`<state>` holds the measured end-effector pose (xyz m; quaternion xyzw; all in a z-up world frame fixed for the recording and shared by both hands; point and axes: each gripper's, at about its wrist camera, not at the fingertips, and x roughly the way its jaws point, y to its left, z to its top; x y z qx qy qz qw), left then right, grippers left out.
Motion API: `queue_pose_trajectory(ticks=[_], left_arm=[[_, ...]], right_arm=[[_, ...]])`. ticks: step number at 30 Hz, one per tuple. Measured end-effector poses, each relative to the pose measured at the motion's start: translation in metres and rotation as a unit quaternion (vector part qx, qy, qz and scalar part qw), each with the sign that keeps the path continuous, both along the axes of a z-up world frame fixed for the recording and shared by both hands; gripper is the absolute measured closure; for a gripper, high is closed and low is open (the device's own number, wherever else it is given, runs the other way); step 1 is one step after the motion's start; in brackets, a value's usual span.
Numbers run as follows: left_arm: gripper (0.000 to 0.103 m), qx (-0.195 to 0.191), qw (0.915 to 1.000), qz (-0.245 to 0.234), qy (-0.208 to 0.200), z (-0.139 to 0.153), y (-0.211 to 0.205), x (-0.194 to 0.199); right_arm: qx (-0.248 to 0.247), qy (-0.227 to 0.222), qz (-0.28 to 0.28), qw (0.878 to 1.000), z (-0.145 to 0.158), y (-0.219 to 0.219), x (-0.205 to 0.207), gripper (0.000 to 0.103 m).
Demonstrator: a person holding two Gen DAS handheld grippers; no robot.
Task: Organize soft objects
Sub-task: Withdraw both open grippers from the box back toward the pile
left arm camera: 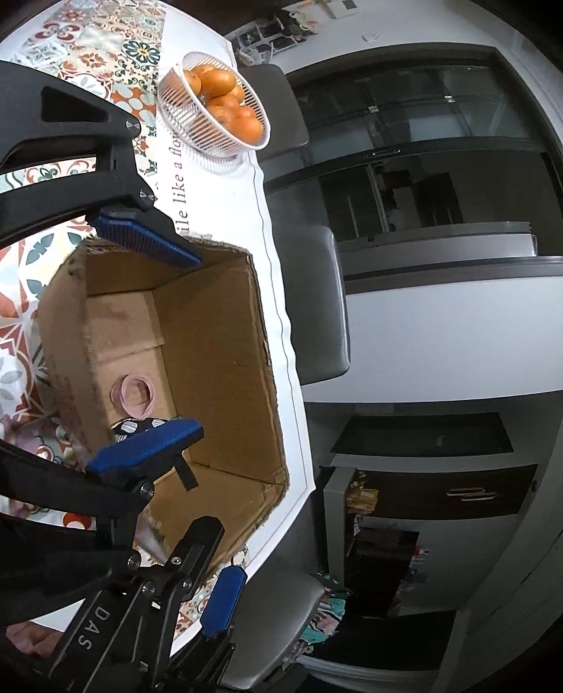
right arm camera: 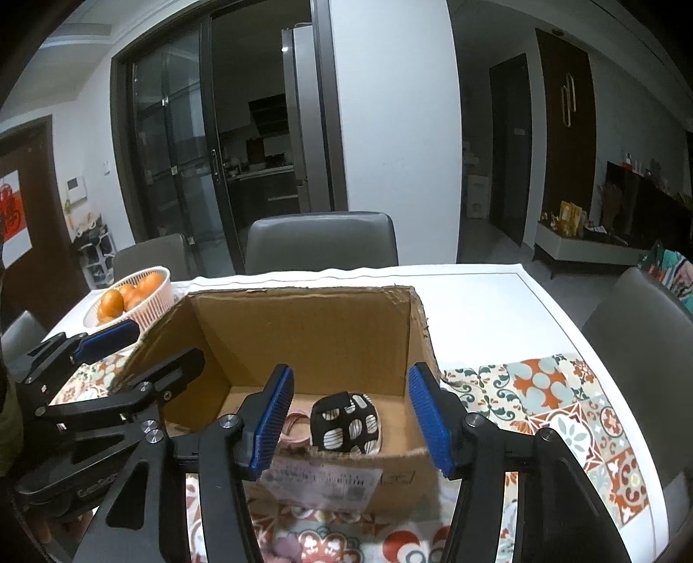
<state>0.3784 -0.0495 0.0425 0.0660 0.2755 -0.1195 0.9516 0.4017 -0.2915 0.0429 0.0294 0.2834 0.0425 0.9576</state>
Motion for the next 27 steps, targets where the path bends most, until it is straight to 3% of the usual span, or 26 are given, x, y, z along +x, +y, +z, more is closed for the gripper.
queue_pose_trajectory(ticks=[15, 27], left_arm=[[0.026, 0.013, 0.9983, 0.013, -0.055, 0.035, 0.015, -0.072], [0.023, 0.022, 0.9965, 0.024, -0.078, 0.04, 0.03, -0.129]], right_arm=[[0.007, -0.038, 0.001, 0.999, 0.035, 0.007, -0.064, 0.046], [0.015, -0.042, 0.009, 0.999, 0.04, 0.014, -0.112, 0.046]])
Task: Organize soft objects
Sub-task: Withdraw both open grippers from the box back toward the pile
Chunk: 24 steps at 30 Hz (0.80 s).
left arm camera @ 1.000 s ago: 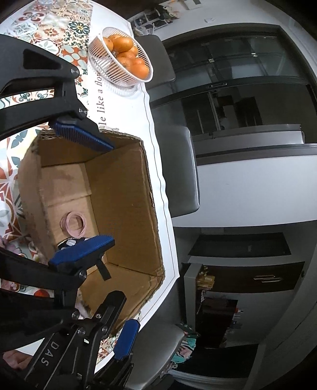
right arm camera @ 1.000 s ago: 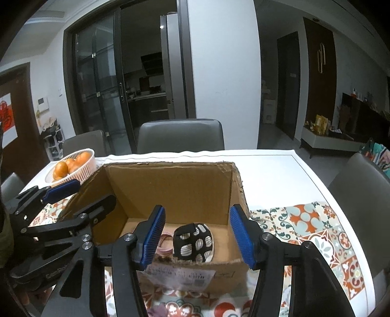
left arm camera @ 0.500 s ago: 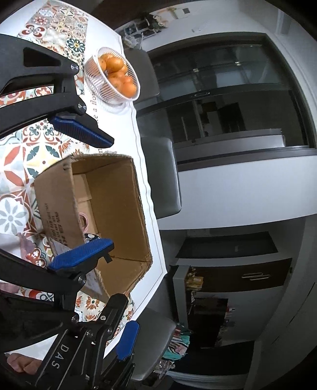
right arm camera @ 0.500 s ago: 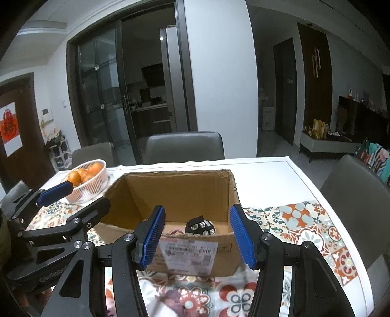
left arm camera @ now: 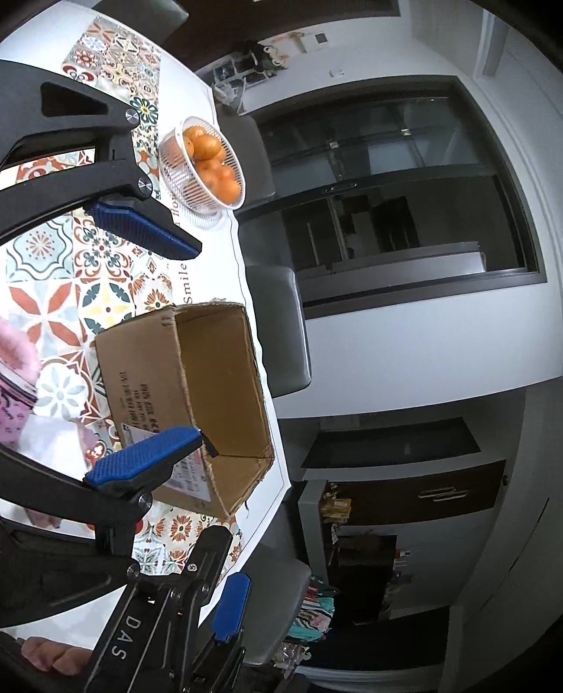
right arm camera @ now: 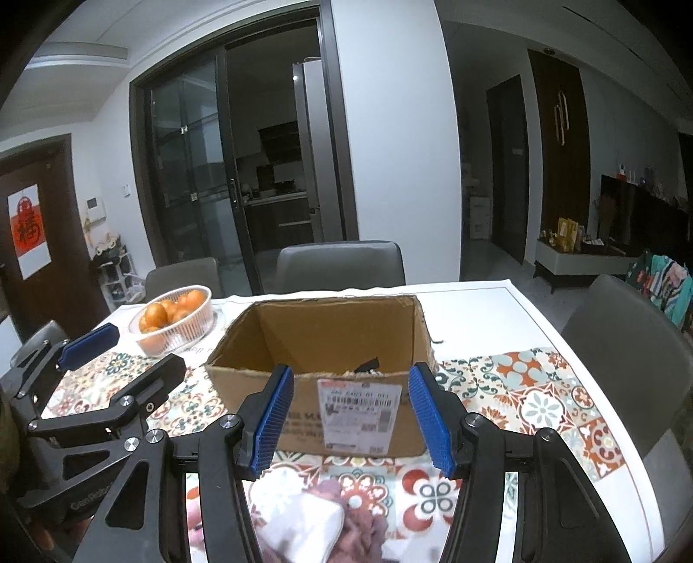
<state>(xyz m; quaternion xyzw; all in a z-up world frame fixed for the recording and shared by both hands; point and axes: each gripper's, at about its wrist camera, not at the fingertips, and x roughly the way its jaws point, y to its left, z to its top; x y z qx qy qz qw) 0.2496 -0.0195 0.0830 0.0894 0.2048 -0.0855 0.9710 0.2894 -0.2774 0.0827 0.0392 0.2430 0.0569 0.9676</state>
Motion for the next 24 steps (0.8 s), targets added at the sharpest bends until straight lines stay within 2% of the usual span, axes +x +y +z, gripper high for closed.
queue_pose_trajectory(ticks=[14, 24], left_arm=[[0.02, 0.014, 0.9999, -0.005, -0.007, -0.017, 0.005, -0.054], [0.019, 0.026, 0.9996, -0.012, -0.002, -0.039, 0.005, -0.079]], right_arm=[[0.004, 0.01, 0.011, 1.0, -0.016, 0.002, -0.046, 0.046], [0.011, 0.039, 0.018, 0.999, -0.04, 0.002, -0.066, 0.046]])
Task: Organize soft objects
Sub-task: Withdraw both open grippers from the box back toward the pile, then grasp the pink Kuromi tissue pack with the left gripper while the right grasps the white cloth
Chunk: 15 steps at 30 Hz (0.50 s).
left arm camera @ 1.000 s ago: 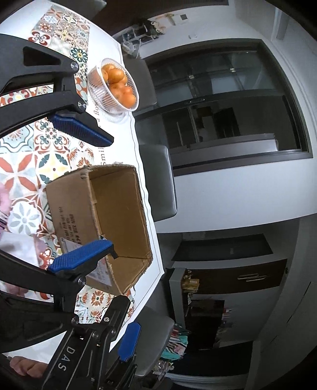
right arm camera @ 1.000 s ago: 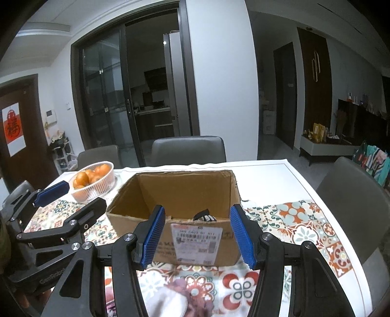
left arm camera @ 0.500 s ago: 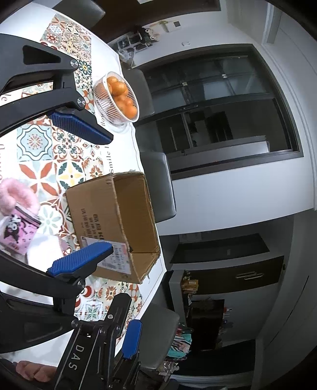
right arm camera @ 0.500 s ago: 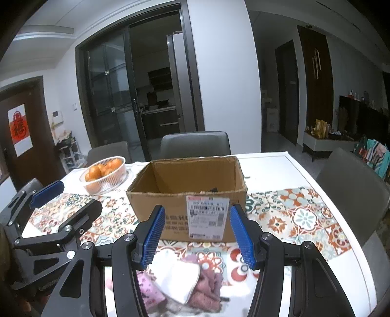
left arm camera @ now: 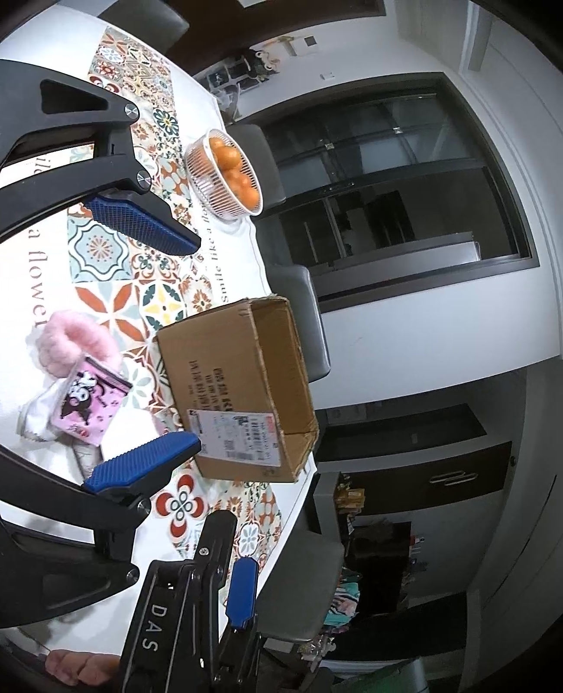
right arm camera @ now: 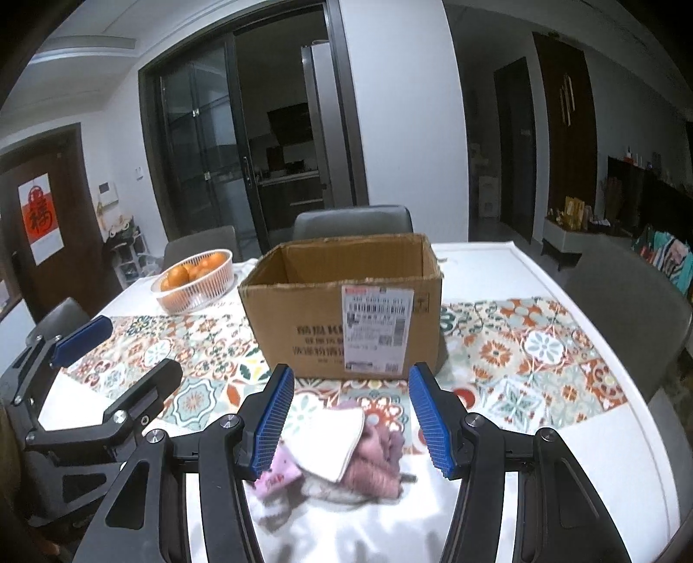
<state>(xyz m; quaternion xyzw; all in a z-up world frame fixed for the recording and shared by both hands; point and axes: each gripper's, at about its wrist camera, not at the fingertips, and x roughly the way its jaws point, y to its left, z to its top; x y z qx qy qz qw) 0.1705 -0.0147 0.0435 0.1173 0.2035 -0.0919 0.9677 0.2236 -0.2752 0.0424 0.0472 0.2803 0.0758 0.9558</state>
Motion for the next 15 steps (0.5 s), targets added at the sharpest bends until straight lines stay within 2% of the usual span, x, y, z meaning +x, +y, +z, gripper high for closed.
queue_pose_trajectory(ticks=[15], left_arm=[[0.017, 0.008, 0.999, -0.014, 0.041, -0.045, 0.001, -0.017]], right_arm=[[0.002, 0.042, 0.018, 0.999, -0.033, 0.007, -0.007, 0.047]])
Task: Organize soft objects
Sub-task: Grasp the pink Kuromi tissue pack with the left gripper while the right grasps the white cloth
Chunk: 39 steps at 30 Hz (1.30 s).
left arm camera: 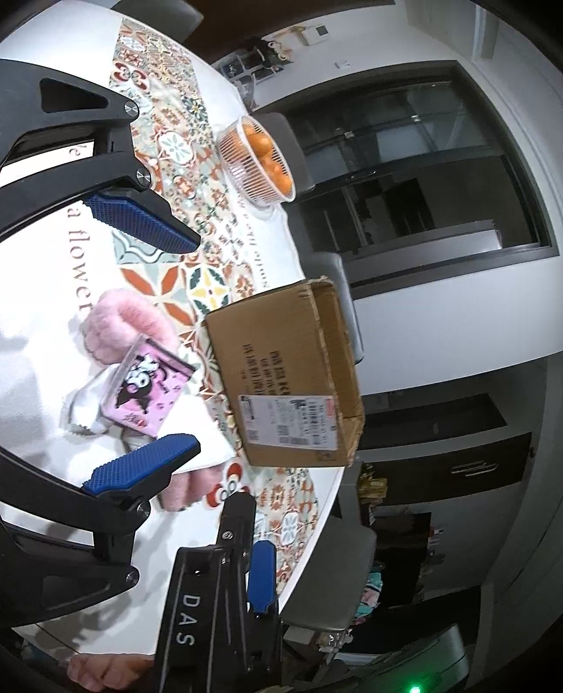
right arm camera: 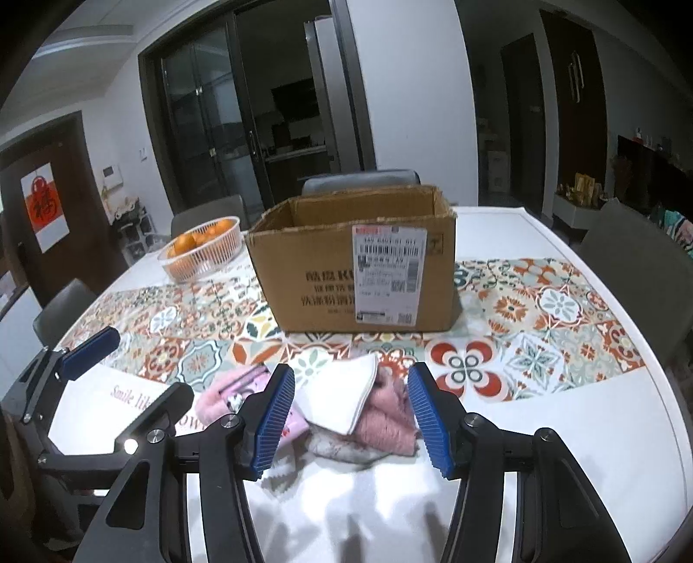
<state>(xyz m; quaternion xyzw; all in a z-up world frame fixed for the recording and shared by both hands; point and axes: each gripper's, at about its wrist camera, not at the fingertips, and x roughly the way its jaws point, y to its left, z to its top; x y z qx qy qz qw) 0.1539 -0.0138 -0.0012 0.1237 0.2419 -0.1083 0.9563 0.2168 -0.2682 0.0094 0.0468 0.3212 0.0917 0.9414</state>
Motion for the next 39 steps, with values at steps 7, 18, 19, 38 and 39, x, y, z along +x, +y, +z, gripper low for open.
queue_pose_trajectory(ticks=[7, 18, 19, 38, 39], left_arm=[[0.016, 0.02, 0.9996, -0.012, 0.013, -0.02, -0.005, 0.001], [0.011, 0.048, 0.9979, -0.033, 0.027, -0.046, -0.013, 0.015], [0.011, 0.053, 0.9976, -0.036, 0.026, -0.048, -0.014, 0.016], [0.008, 0.108, 0.992, -0.06, 0.026, -0.074, -0.031, 0.037], [0.008, 0.109, 0.9919, -0.06, 0.026, -0.074, -0.031, 0.038]], right_arm=[[0.005, 0.024, 0.005, 1.0, -0.018, 0.001, 0.005, 0.048], [0.014, 0.06, 0.012, 0.998, -0.041, 0.003, 0.017, 0.055], [0.014, 0.062, 0.012, 0.998, -0.042, 0.003, 0.019, 0.055], [0.047, 0.11, 0.015, 0.993, -0.076, 0.003, 0.05, 0.064], [0.048, 0.111, 0.016, 0.993, -0.076, 0.004, 0.051, 0.065]])
